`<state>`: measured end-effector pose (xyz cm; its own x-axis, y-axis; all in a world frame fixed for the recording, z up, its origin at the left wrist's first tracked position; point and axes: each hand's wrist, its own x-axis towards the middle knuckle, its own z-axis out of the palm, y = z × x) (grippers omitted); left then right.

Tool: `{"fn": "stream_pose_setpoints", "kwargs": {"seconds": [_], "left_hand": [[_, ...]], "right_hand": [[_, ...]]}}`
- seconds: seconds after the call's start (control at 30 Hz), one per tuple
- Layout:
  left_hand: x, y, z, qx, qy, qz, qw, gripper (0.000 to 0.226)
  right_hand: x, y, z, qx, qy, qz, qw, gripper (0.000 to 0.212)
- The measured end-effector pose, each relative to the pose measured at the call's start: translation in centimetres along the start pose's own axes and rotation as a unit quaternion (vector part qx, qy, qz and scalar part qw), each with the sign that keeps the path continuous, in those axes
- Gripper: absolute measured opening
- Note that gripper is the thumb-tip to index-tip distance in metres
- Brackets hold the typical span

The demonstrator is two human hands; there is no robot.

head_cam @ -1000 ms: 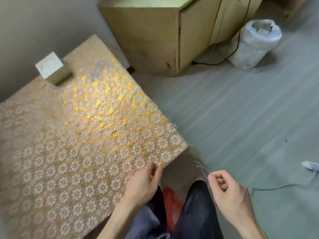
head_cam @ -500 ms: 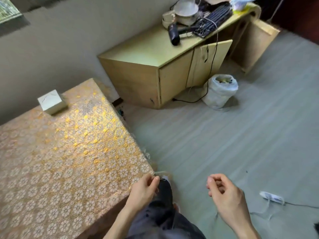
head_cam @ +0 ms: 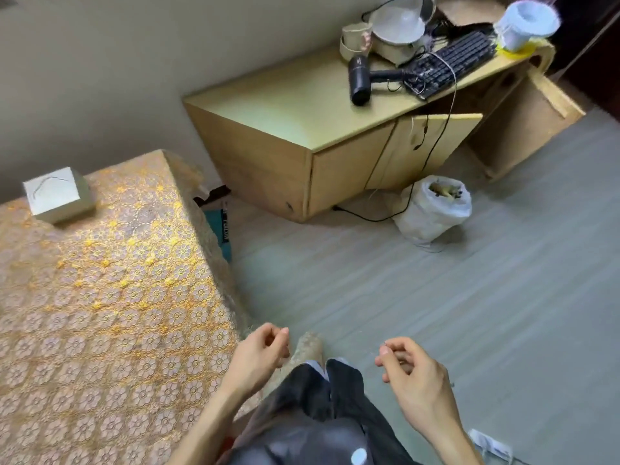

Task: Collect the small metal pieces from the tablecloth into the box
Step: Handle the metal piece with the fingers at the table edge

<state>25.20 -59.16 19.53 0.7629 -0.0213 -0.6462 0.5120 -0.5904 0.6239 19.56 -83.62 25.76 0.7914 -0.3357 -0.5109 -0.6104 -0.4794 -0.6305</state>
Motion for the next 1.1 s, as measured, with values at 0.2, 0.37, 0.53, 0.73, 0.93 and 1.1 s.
{"fn": "stream_pose_setpoints", "kwargs": {"seconds": [0.2, 0.37, 0.53, 0.73, 0.93, 1.1], "left_hand": [[5.0, 5.1, -2.6, -0.046, 0.041, -0.014, 0.998, 0.034], [7.7, 6.9, -4.1, -0.047, 0.073, -0.045, 0.995, 0.033], [10.3, 8.8, -5.5, -0.108, 0.138, -0.1, 0.979, 0.032], [12.4, 11.8, -6.2, -0.21, 0.237, -0.175, 0.932, 0.03], [13.7, 12.4, -7.2, -0.318, 0.296, -0.243, 0.867, 0.027], [15.4, 10.5, -10.3, -0.387, 0.345, -0.261, 0.814, 0.018]], "right_hand": [[7.2, -4.2, -2.2, -0.038, -0.037, -0.012, 0.999, 0.014], [13.9, -8.5, -2.5, -0.073, -0.069, -0.045, 0.994, 0.014], [22.0, -14.2, -1.8, -0.123, -0.136, -0.114, 0.976, 0.014], [30.1, -23.9, -1.0, -0.169, -0.246, -0.236, 0.925, 0.016], [34.5, -31.1, 3.0, -0.236, -0.311, -0.322, 0.862, 0.013], [35.9, -35.3, 8.9, -0.293, -0.347, -0.369, 0.811, 0.012]]}}
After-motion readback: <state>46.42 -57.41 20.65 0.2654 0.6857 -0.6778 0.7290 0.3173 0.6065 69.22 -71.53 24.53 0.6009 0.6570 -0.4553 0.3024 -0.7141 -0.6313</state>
